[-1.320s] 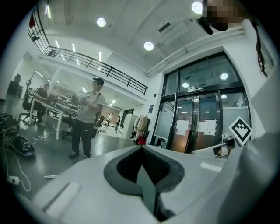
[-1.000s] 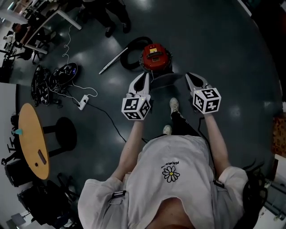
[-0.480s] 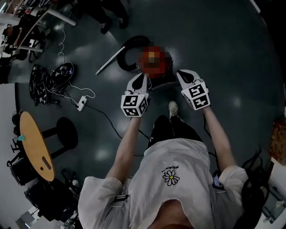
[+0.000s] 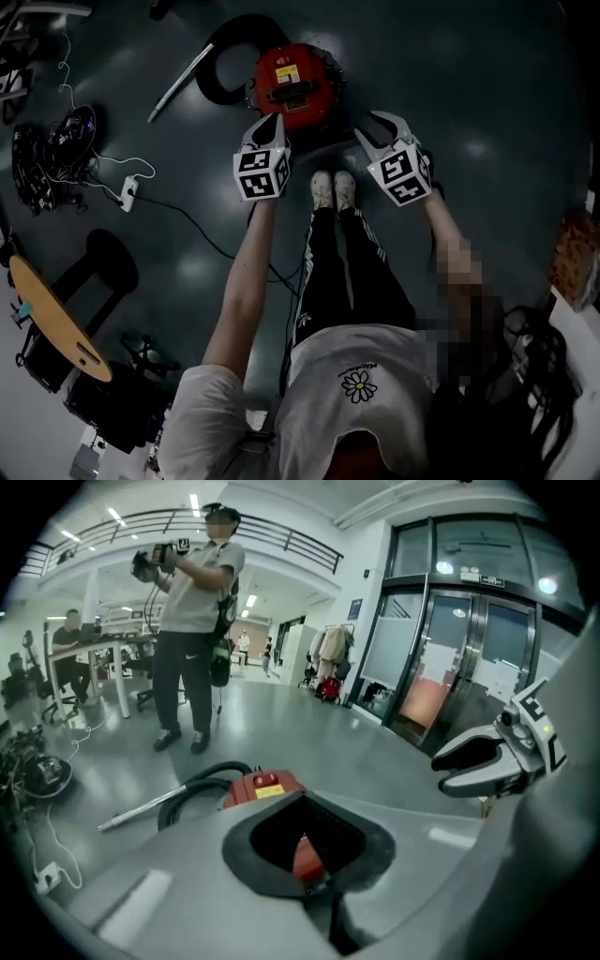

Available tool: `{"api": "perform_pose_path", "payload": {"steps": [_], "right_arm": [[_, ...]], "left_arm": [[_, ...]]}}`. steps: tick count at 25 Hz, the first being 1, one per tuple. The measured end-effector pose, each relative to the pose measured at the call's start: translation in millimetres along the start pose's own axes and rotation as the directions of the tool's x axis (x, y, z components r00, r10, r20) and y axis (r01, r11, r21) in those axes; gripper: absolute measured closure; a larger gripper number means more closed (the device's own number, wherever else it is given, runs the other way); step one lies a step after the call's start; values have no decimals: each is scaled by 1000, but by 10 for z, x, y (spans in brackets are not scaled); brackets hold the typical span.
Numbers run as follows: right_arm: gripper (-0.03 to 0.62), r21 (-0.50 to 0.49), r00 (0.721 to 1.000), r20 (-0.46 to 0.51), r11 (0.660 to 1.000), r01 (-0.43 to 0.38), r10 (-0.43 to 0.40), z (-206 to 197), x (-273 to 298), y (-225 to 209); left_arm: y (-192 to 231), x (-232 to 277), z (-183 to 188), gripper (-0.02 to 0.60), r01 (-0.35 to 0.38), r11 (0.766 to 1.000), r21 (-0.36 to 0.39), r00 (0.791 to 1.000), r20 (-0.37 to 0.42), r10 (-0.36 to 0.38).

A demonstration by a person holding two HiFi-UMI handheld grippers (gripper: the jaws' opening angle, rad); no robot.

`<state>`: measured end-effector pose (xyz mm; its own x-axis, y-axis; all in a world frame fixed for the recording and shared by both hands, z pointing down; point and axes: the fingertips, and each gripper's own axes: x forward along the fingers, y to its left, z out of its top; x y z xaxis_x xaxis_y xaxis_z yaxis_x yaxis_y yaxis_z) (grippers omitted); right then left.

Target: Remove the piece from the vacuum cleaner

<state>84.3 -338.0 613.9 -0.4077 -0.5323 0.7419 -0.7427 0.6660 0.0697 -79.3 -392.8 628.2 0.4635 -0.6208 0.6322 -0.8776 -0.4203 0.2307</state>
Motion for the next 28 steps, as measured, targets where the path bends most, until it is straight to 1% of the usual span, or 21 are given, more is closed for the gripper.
{"api": "perform_pose_path", "payload": {"steps": [2,4,6,8,10,11,12,14,17,18,20,22,23,24,25,26,28], "right_arm": [[400,-33,997,-72,999,-33,30,-396,329,75],[372,-99,982,-171,990,-101,83,-809,596,212],[352,-171,951,-280,968,-184,131,-1202,807,361],[342,-222,911,-378,939,-264,167,-1547,972,509],[338,-258,876,-447,911,-321,181,-1805,1117,598],[339,-271,864,-470,902,-337,181,-1897,1185,615],[339,-281,856,-485,895,-346,179,-1968,1250,625],[342,-291,849,-501,890,-350,169,-2063,1376,641],[350,-288,837,-525,892,-348,157,-2136,1525,650],[352,-281,829,-537,894,-350,156,-2160,1565,647],[370,-268,815,-559,896,-353,154,-2218,1630,628],[407,-282,812,-568,895,-346,135,-2272,1668,617],[473,-311,816,-567,888,-340,114,-2293,1673,616],[521,-349,820,-565,875,-335,88,-2308,1671,618],[554,-387,825,-562,861,-330,64,-2313,1664,625],[557,-409,828,-558,853,-325,47,-2310,1656,634],[559,-404,831,-554,859,-315,44,-2304,1626,656]], "left_arm": [[57,293,-248,581,16,1000,18,998,-64,-15],[90,536,-450,581,33,999,26,993,-113,-30],[140,741,-607,581,34,999,14,988,-148,-32],[194,899,-719,581,30,999,11,984,-174,-28],[231,1031,-771,581,29,999,24,983,-184,-24],[241,1090,-785,581,31,999,30,982,-187,-24],[249,1143,-802,581,33,999,33,981,-190,-26],[264,1233,-877,581,46,999,28,976,-216,-38],[284,1331,-1104,581,67,998,-2,954,-294,-65],[292,1347,-1142,581,69,998,-12,950,-303,-69],[301,1356,-1132,581,70,997,-20,952,-296,-72],[292,1353,-1114,581,81,997,-9,953,-291,-80],[284,1349,-1117,581,88,996,-3,953,-290,-85],[277,1343,-1123,580,94,996,-1,953,-288,-91],[272,1335,-1128,580,98,995,-2,954,-285,-94],[271,1327,-1130,580,99,995,-5,955,-282,-96],[275,1313,-1119,580,93,996,-13,957,-273,-93]]}}
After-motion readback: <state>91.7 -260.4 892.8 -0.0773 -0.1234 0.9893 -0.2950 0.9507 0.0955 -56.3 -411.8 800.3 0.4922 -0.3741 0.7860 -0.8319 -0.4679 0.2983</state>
